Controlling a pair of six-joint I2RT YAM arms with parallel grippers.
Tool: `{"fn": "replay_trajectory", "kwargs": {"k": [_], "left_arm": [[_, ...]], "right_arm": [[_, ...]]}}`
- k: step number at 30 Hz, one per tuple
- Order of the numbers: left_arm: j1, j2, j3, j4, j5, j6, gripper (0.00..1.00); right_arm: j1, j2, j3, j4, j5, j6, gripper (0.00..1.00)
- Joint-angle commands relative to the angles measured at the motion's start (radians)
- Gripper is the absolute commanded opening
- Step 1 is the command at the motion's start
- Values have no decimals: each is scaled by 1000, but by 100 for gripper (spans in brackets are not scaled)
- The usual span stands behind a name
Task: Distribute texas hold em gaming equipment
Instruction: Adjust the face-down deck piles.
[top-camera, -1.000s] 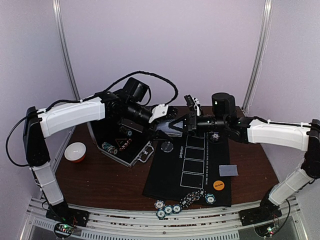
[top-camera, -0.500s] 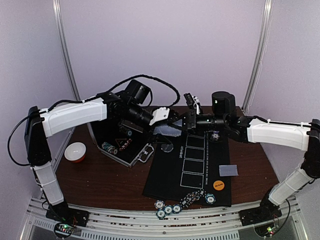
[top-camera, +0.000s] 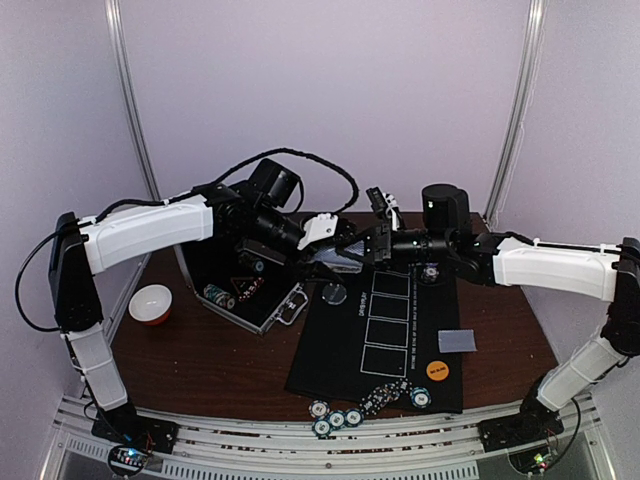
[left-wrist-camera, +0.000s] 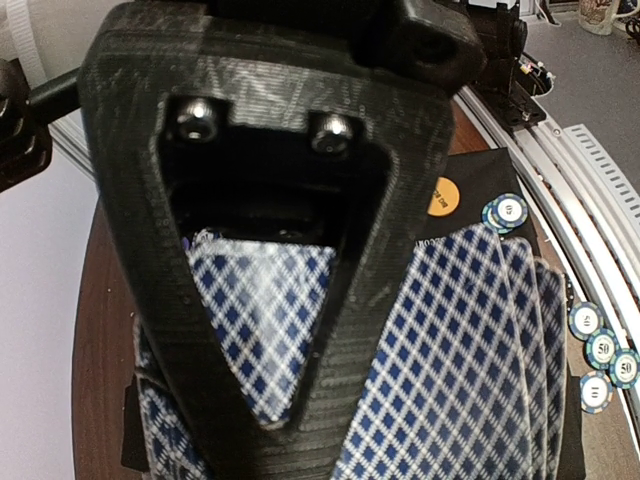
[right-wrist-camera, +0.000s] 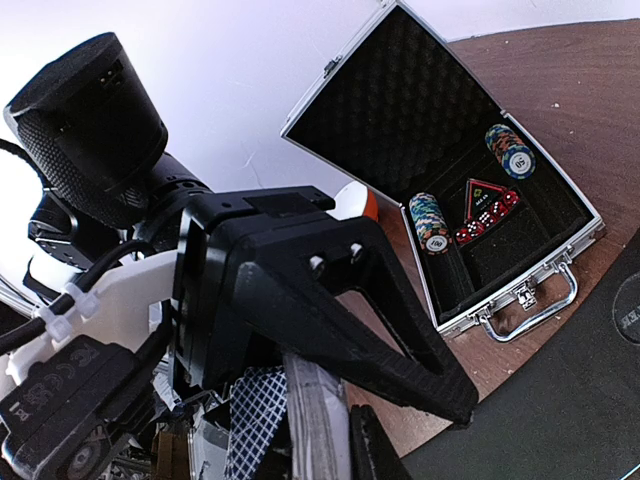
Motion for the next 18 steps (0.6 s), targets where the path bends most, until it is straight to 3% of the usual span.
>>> {"fn": "replay_trajectory", "kwargs": {"k": [1,4,18], "left_arm": [[-3,2,29,14,-17,31,60],[-3,-4,27,14,-12,31,59],[-1,-20,10,13,12,23,58]], "right_arm": [[5,-5,21,45,-2,43,17],[6,-11,14,35,10,40,24],[-12,-40,24,-70,51,-20,37]]}}
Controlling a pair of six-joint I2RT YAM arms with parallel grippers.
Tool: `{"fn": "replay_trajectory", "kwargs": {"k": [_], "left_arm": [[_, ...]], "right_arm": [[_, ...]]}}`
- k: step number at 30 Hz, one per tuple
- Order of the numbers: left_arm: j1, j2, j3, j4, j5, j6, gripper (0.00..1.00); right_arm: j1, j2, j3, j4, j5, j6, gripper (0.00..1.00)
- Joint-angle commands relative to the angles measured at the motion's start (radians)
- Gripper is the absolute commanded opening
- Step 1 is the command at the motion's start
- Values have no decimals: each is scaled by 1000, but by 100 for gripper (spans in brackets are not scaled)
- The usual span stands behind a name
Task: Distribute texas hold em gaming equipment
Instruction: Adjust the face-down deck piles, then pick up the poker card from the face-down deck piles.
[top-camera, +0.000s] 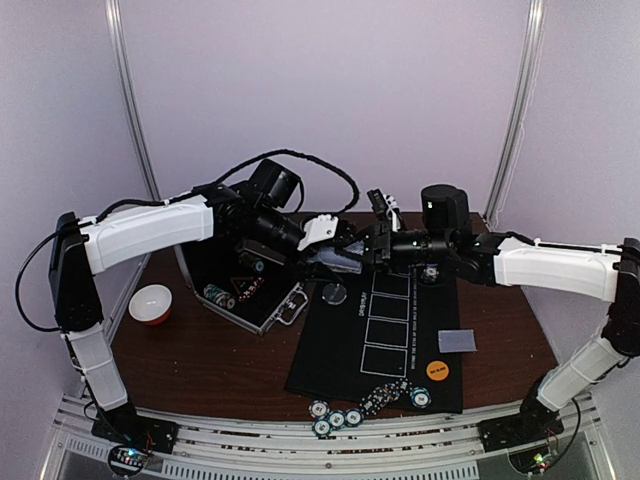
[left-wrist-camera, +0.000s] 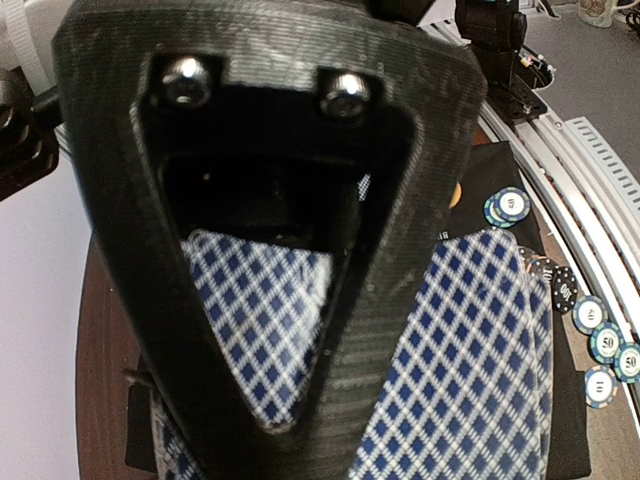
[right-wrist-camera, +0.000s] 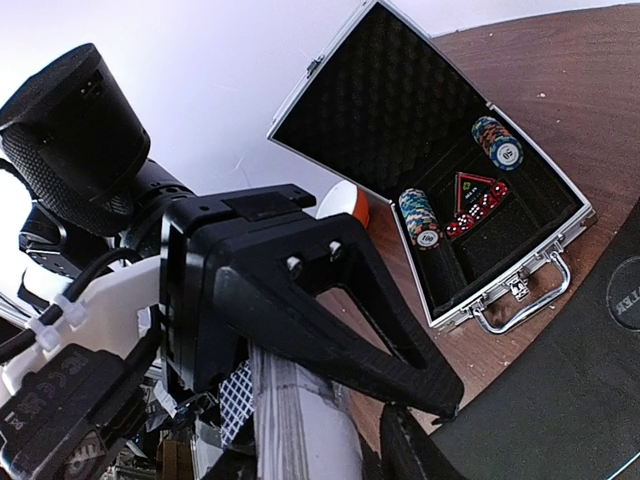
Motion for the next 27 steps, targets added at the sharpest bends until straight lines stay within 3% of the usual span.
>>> {"fn": "replay_trajectory", "kwargs": {"k": [1,15,27], "left_arm": [[-2,-20,9,16,21,5,58],[-1,-18,-4,26,1,-14,58],[9,-24,-41,93,33,-57,58]], "right_arm": [[-8,-39,29,-58,32,-41,38],[-16,-65,79,-201,69,-120,42],[-17,-53,96,-165,28,-90,48]]}}
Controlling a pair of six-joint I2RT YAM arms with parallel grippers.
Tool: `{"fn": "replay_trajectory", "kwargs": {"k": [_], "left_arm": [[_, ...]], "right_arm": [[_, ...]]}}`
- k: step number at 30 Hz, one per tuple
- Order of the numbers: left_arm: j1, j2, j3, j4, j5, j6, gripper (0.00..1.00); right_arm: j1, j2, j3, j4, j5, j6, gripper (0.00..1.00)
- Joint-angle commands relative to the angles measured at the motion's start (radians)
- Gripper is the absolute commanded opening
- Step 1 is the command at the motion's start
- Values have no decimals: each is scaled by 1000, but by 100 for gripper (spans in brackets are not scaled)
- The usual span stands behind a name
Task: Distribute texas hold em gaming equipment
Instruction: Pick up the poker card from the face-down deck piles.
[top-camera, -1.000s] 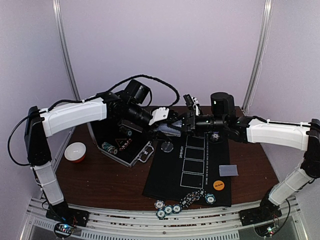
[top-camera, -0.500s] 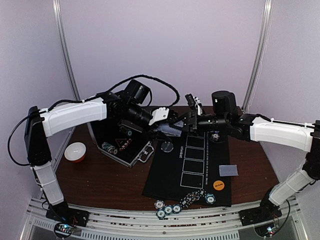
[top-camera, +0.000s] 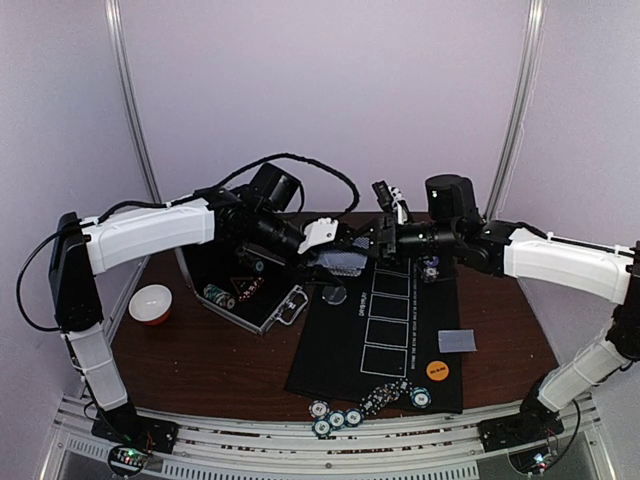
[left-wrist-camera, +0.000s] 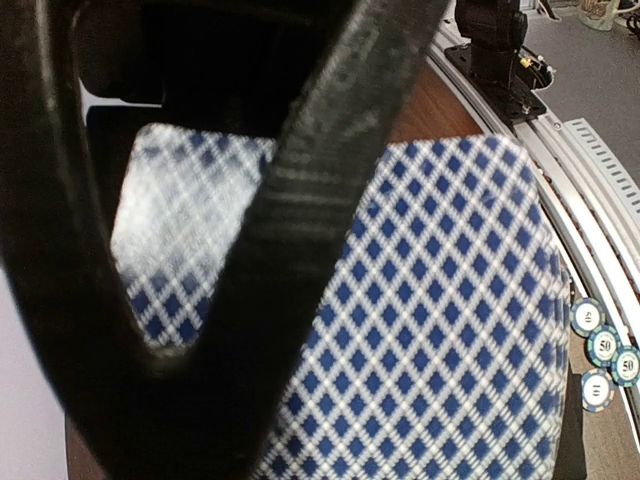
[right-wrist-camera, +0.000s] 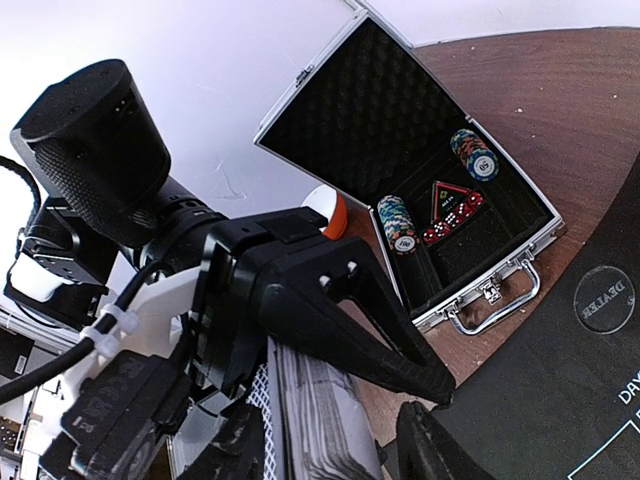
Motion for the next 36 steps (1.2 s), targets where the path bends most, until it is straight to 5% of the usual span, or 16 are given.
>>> {"fn": "replay_trajectory", "kwargs": {"k": [1,24,31,36], "left_arm": [[10,-26,-19,80,34,-35,58],[12,-43,-37,98,9,-54,58],[12,-44,-37,98,5,-53,58],[12,-46,-38,97,-1,-51,58]], "right_arm": [[-5,-13,32,5,-14,3,49],[-40,-111,125,-255,105,-158,80],[-40,-141,113,-340,141,-183,46],[-41,-141,82,-277,59,-154,42]]}}
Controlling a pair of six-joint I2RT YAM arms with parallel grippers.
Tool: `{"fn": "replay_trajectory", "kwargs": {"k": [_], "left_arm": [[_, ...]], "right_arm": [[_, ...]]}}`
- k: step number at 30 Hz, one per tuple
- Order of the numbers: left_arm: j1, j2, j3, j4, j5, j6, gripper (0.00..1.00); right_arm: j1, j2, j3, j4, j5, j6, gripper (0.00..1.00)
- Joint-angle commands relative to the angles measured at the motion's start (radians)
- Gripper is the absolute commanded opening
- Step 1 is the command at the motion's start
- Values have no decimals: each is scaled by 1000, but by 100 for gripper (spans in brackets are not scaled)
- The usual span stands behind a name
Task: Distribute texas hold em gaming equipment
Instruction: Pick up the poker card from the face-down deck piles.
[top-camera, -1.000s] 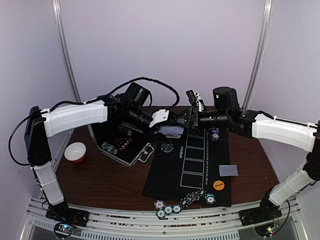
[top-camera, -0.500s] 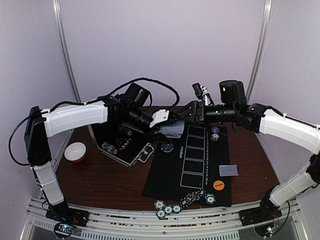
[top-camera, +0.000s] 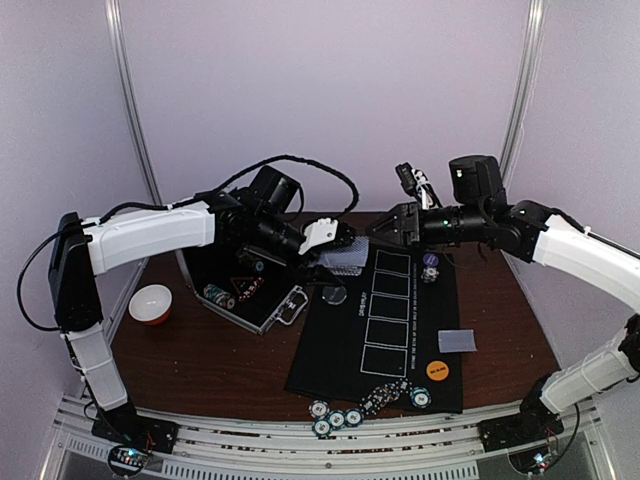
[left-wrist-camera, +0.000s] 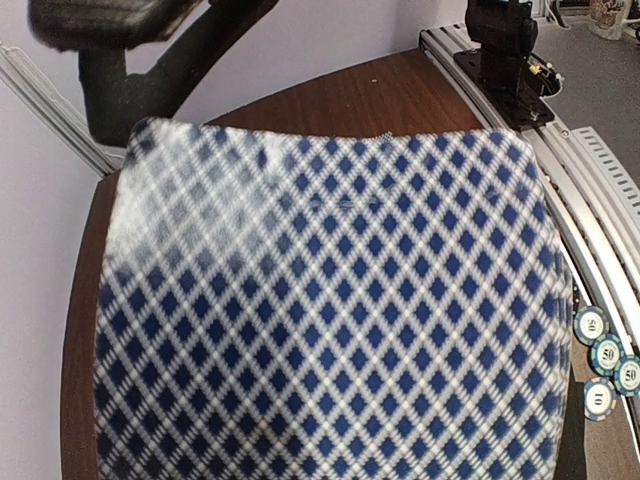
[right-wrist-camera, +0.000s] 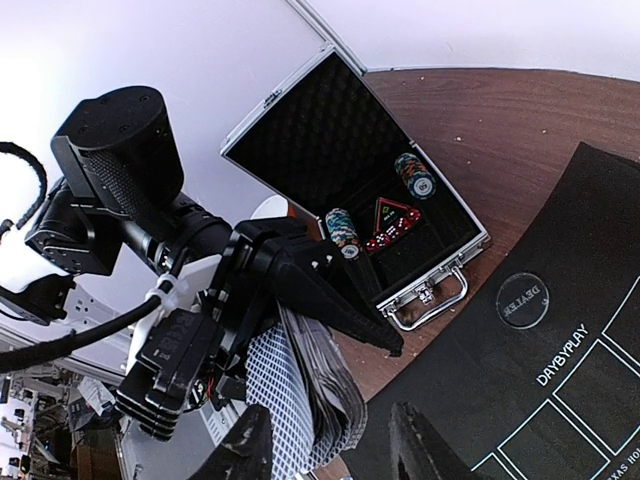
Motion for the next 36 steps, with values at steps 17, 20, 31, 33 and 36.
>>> {"fn": "replay_trajectory", "kwargs": {"k": [17,20,31,33,36], "left_arm": [[7,-42,0,44,-4,-7,58],[7,-43,0,44,-3,-5,58],[9,-44,-3,30,-14,-1,58],[10,-44,-3,28,-15,-1,58],[10,-45,-4,28,-17,-1,58]], "right_arm": [[-1,35,-37,87,-103,34,27],[-1,35,-38,85,-105,32,20],[-2,1,9,-22,-82,-39,0],[-3,-6,21,-39,-86,-49,0],[-12,-21,37,-52,-84,-58,0]]}}
